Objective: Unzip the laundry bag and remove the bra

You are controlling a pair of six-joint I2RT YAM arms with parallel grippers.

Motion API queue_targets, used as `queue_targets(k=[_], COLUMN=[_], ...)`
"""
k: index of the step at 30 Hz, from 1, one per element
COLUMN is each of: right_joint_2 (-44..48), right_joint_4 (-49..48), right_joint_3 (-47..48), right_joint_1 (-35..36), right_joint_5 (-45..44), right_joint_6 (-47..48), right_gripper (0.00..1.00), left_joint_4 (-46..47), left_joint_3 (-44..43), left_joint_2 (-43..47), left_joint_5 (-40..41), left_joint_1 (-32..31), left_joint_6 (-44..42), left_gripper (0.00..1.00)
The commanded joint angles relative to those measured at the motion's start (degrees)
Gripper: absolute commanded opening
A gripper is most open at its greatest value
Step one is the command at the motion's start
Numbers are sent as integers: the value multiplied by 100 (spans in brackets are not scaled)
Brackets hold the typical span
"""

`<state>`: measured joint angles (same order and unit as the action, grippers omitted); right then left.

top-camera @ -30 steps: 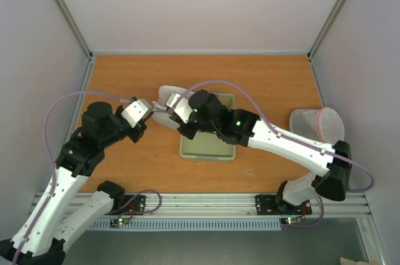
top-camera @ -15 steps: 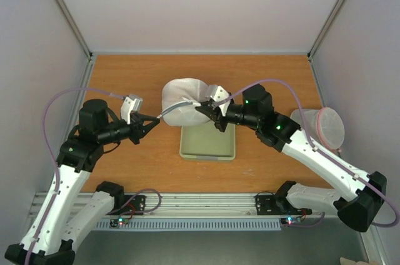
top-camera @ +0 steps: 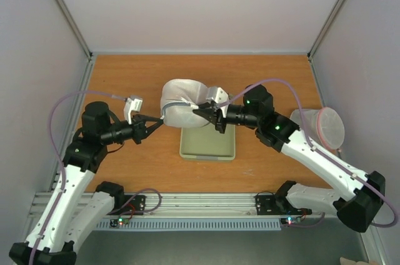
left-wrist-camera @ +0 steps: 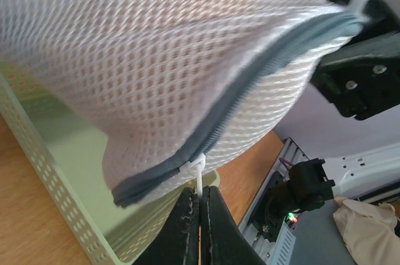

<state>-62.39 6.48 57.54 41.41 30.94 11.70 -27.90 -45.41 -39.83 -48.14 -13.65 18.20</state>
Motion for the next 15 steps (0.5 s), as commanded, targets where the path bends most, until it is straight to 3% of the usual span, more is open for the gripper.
queue_targets(k=[1,9,12,15], right_joint_2=[-345,-922,-984,-972], right_joint_4=[-300,-589,-440,-111], right_joint_3=[147,-379,-418,-382], right_joint_1=[93,234,236,243], right_joint_5=[-210,-386,-466,-656], right_joint_6=[31,-104,-37,169], right_gripper=[6,17,30,51], left_joint_4=[281,-607,-723,-1031], left_joint_3=[-125,151,-113,-385], left_joint_2=[6,-388,-472,-547], left_joint_5=[124,795,1035,1233], left_joint_1=[33,30,30,34], left_joint_6=[-28,-627,-989,-1486], left_gripper=[1,1,1,1])
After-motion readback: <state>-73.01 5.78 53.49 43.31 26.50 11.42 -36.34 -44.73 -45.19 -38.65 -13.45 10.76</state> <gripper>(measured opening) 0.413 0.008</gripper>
